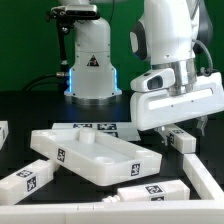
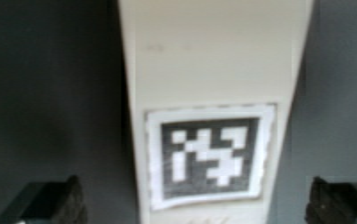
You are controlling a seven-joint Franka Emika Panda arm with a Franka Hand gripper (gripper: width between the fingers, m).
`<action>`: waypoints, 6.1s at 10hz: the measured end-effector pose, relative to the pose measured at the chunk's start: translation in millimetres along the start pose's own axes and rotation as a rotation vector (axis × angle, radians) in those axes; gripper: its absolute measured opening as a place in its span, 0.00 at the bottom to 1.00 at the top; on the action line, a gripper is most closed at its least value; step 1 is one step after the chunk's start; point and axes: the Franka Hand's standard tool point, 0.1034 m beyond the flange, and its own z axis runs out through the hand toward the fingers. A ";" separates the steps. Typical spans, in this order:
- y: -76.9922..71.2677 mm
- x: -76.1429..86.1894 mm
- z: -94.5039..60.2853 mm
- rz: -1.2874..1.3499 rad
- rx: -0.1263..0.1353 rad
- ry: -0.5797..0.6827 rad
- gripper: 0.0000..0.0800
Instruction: Assemble desk
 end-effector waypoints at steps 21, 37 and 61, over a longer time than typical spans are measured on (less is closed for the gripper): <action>72.8 185.9 -16.3 -0.539 0.068 -0.113 0.81; 109.2 184.4 8.9 -1.115 -0.027 0.003 0.81; 97.6 164.0 13.7 -1.084 -0.005 -0.012 0.36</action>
Offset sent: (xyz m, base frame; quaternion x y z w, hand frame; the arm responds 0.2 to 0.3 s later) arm 0.0751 -0.0150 0.0465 -0.0036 -0.1007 -0.1153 0.9882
